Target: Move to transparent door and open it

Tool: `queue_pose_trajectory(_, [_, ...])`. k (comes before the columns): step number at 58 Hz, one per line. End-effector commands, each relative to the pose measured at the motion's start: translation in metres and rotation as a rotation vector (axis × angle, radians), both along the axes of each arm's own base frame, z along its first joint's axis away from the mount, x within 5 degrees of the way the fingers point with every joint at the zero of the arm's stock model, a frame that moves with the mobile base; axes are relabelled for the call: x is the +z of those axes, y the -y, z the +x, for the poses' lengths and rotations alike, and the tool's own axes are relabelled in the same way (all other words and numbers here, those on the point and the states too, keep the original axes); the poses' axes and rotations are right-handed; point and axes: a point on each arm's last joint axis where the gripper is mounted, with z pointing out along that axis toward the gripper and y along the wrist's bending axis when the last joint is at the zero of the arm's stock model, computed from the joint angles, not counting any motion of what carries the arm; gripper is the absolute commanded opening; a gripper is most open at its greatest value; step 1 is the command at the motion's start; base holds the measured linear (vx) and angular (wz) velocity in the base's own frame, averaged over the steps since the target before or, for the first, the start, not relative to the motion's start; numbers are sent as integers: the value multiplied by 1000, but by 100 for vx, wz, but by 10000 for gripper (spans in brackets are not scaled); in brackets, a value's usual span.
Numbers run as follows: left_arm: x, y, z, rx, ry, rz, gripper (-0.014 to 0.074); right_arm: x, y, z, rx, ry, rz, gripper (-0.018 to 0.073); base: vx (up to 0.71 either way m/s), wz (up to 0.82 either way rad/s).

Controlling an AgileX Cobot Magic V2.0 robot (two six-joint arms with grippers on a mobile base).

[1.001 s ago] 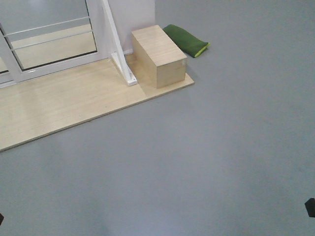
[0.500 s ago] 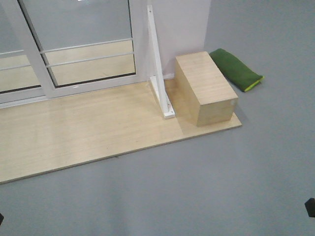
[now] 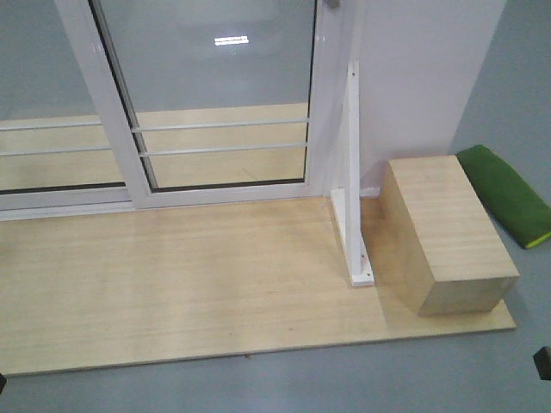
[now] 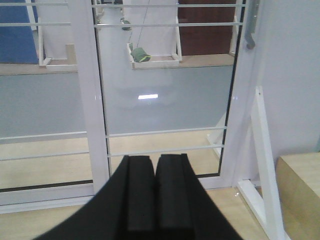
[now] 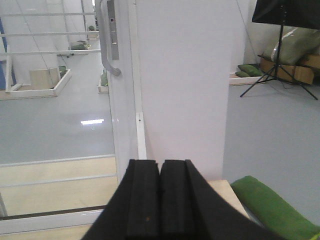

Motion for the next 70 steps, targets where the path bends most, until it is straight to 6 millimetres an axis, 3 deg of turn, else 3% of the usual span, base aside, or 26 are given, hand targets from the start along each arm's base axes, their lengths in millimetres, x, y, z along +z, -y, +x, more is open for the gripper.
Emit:
queue_pose_trajectory(1, [3,0,0,5,80,-17,-3,7,0,-1,-2,95,-9,-9,53,28])
queue_pose_trajectory(37, [3,0,0,5,80,-17,-3,7,0,-1,-2,95,-9,-9,45,16])
queue_pose_trajectory(70, [3,0,0,5,80,-17,-3,7,0,-1,-2,95,-9,-9,27,2])
